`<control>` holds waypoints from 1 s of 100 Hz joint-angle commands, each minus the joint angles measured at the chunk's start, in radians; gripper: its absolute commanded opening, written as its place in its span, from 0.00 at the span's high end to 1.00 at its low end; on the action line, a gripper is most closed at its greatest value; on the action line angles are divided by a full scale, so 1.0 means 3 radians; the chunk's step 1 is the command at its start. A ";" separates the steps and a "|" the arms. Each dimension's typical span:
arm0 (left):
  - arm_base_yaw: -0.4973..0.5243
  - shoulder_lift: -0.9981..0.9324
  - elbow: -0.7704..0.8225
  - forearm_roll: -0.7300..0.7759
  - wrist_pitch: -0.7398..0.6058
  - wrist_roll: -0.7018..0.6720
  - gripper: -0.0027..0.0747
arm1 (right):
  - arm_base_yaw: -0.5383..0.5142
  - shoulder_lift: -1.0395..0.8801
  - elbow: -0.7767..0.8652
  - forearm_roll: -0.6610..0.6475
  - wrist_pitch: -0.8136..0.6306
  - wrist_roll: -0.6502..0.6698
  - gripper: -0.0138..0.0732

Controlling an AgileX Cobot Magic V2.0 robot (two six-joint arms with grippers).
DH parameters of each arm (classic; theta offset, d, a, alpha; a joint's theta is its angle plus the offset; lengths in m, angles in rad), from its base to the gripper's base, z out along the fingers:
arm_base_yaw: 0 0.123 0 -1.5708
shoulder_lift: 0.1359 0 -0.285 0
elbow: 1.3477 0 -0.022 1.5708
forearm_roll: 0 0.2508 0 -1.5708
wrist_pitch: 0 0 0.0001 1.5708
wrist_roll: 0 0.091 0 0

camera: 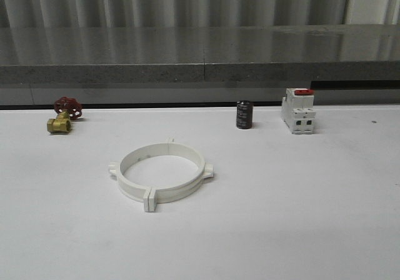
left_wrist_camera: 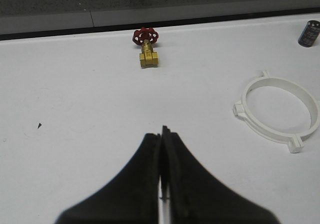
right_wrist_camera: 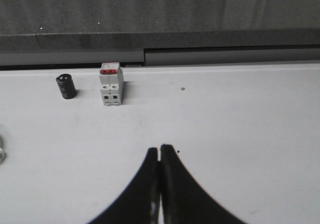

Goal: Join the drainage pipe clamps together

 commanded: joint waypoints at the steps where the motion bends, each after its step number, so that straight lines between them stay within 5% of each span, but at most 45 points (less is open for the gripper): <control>1: 0.0006 0.0005 -0.0092 -0.0045 -0.0238 -0.0008 0.99 | -0.0042 -0.0169 0.0203 0.0110 -0.0450 -0.0143 0.92; 39: 0.0006 0.0005 -0.0092 -0.0045 -0.0238 -0.0008 0.99 | -0.0042 -0.0966 0.1022 0.0216 -0.0820 -0.0143 0.92; 100: 0.0006 0.0005 -0.0087 -0.0045 -0.0238 -0.0008 0.99 | -0.0042 -0.0959 0.1316 0.0222 -0.1476 -0.0134 0.92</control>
